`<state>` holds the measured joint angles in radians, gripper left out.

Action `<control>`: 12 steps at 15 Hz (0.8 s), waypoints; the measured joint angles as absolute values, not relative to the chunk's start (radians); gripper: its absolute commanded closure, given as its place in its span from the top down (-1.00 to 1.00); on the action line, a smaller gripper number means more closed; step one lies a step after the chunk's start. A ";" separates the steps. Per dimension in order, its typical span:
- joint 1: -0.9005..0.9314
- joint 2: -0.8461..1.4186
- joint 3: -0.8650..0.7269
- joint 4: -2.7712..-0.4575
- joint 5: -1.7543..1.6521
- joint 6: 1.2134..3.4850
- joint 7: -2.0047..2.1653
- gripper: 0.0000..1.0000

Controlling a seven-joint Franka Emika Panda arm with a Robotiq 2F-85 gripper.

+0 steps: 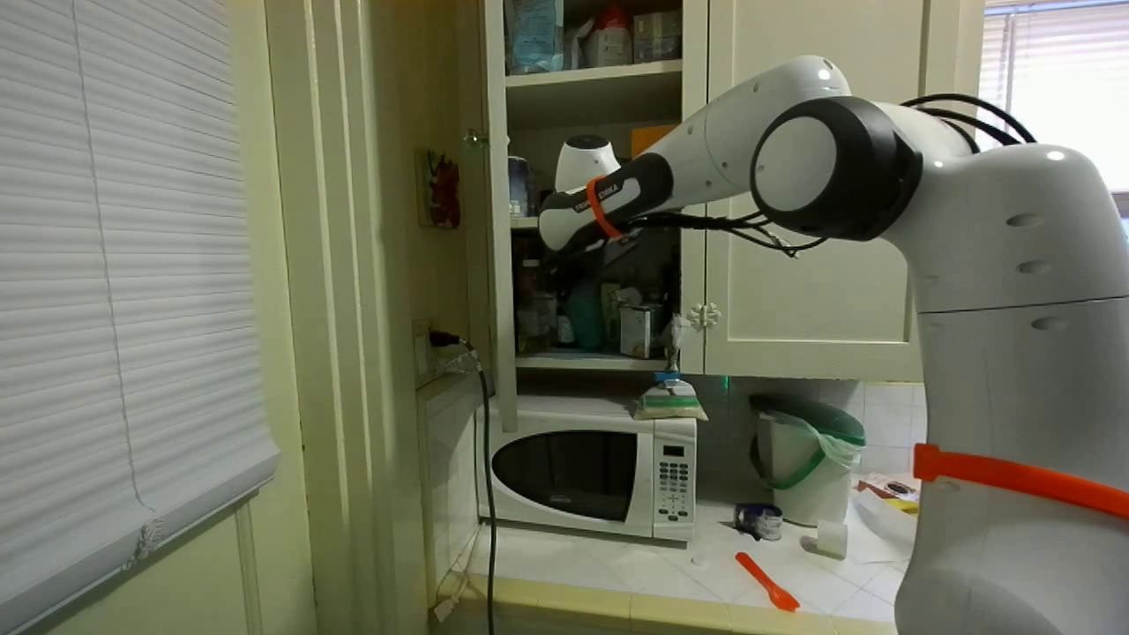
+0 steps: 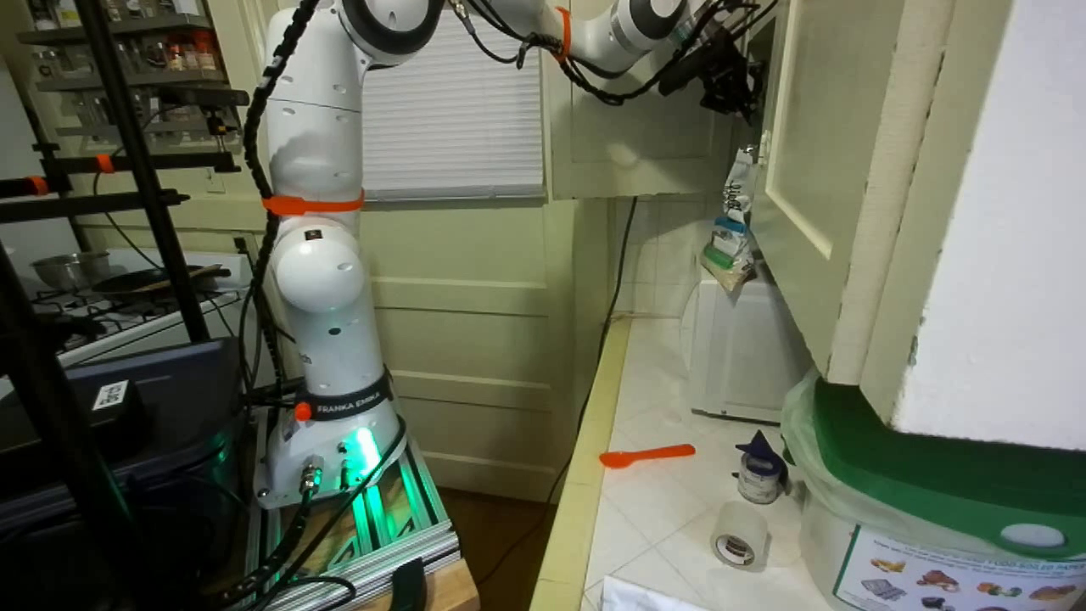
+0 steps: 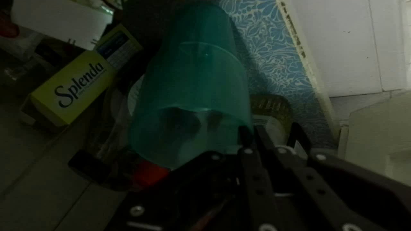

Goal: Remove the cup from the cupboard

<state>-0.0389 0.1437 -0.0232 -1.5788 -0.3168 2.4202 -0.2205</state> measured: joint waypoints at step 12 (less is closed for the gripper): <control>-0.057 0.126 -0.024 -1.576 -0.079 2.362 -0.291 -0.97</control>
<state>-0.0569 0.1260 -0.0240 -1.5765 -0.0787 2.3622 -0.2914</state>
